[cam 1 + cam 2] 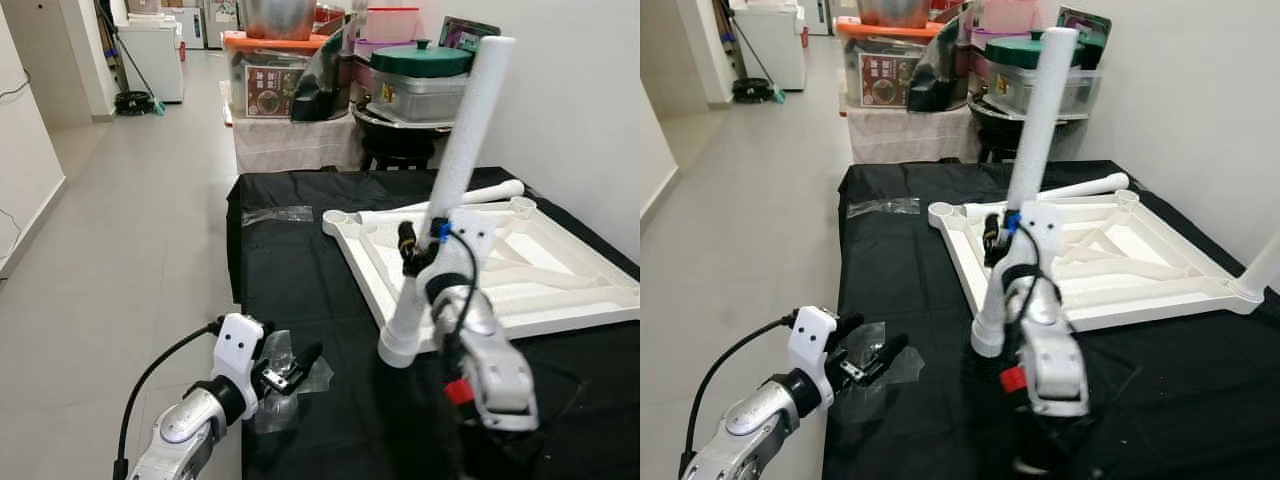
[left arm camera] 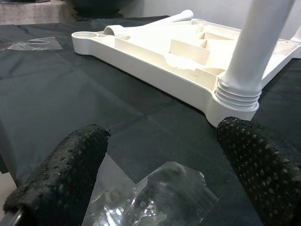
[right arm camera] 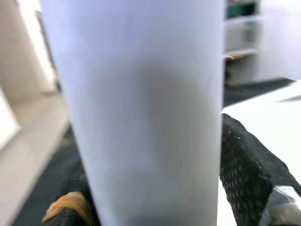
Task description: Building children table
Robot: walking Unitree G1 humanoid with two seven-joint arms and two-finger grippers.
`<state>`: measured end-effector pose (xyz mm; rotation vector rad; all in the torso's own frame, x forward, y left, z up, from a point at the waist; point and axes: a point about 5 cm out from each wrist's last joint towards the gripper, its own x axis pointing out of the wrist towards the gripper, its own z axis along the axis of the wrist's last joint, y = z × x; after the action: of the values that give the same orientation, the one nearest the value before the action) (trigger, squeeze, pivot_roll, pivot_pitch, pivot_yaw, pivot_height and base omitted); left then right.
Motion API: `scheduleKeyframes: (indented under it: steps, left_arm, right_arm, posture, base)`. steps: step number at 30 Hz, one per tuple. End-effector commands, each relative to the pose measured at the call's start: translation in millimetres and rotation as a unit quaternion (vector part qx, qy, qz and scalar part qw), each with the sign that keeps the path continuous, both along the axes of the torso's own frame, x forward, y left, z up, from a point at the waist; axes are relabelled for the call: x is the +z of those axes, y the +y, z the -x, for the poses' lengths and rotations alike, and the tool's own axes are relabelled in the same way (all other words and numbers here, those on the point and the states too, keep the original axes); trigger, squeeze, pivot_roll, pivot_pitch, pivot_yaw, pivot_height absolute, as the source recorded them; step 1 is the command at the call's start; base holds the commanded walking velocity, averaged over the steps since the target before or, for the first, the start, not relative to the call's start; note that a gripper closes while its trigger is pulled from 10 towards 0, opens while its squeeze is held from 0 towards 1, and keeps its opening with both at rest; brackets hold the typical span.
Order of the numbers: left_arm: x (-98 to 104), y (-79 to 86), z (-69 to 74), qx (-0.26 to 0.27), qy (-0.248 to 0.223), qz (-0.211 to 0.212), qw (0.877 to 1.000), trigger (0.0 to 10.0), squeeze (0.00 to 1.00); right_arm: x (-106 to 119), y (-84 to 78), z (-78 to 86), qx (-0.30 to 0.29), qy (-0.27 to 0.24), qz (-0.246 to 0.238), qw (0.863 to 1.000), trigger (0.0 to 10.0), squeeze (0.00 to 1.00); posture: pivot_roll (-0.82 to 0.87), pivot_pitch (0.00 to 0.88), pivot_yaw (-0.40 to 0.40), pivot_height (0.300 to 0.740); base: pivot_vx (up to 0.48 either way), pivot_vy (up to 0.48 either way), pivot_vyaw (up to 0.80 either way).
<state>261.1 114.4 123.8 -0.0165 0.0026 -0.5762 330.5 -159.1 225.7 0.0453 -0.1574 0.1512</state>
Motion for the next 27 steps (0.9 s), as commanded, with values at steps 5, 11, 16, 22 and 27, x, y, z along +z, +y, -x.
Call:
scheduleKeyframes:
  steps: [5,11,16,22,27]
  left_arm:
    - [-3,-2.3,-0.4,-0.006,0.004,0.002,1.000,10.0,0.00]
    - [-1,-2.3,-1.4,-0.005,0.002,0.002,1.000,10.0,0.00]
    - [-2,-1.1,0.2,-0.002,0.002,0.001,1.000,10.0,0.00]
    - [-2,0.1,1.7,0.000,0.003,0.000,1.000,10.0,0.00]
    - [-2,-0.2,2.3,-0.001,0.003,0.000,1.000,10.0,0.00]
  right_arm:
    - [-4,-36.8,-12.1,0.177,0.011,0.087,0.980,10.0,0.00]
    - [2,-34.4,-19.7,0.258,0.008,0.095,0.962,10.0,0.00]
    - [0,-20.9,-18.8,0.368,0.014,0.091,0.925,10.0,0.00]
    - [2,-10.9,-11.7,0.456,0.008,0.099,0.885,10.0,0.00]
    - [4,-2.5,-5.5,0.490,-0.004,0.103,0.866,10.0,0.00]
  posture:
    - [0.07,0.000,-0.079,0.740]
    - [0.08,0.000,-0.085,0.740]
    - [0.09,0.000,-0.095,0.740]
    - [0.10,0.000,-0.100,0.740]
    - [0.10,0.000,-0.100,0.740]
  base:
    - [0.000,0.000,0.00]
    - [0.000,0.000,0.00]
    - [0.000,0.000,0.00]
    - [0.000,0.000,0.00]
    - [0.000,0.000,0.00]
